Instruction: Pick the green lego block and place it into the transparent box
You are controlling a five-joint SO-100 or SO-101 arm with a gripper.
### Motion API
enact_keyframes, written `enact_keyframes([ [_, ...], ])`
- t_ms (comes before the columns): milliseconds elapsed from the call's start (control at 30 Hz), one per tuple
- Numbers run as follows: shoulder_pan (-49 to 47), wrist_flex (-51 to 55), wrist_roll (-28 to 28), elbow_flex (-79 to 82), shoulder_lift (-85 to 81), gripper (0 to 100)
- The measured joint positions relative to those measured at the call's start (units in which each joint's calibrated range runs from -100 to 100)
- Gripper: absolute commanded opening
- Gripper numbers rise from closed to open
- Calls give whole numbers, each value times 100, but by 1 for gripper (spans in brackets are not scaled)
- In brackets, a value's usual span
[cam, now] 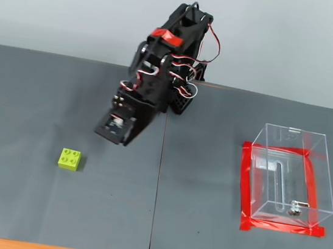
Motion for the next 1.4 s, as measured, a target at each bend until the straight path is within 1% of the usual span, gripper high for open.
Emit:
enact_keyframes([
  [267, 545, 0, 454, -916, 773, 2],
  [533, 921, -69, 1192, -1176, 1487, 3],
  [600, 1039, -295, 1304, -1176, 1657, 6],
  [733, 1201, -737, 1372, -1185, 2056, 18],
  [833, 1223, -833, 1358, -1176, 2251, 25],
  [1167, 1209, -1336, 1387, -1185, 2778, 41],
  [1233, 1179, -1362, 1387, -1185, 2872, 43],
  [1400, 1142, -1587, 1387, -1185, 3093, 43],
])
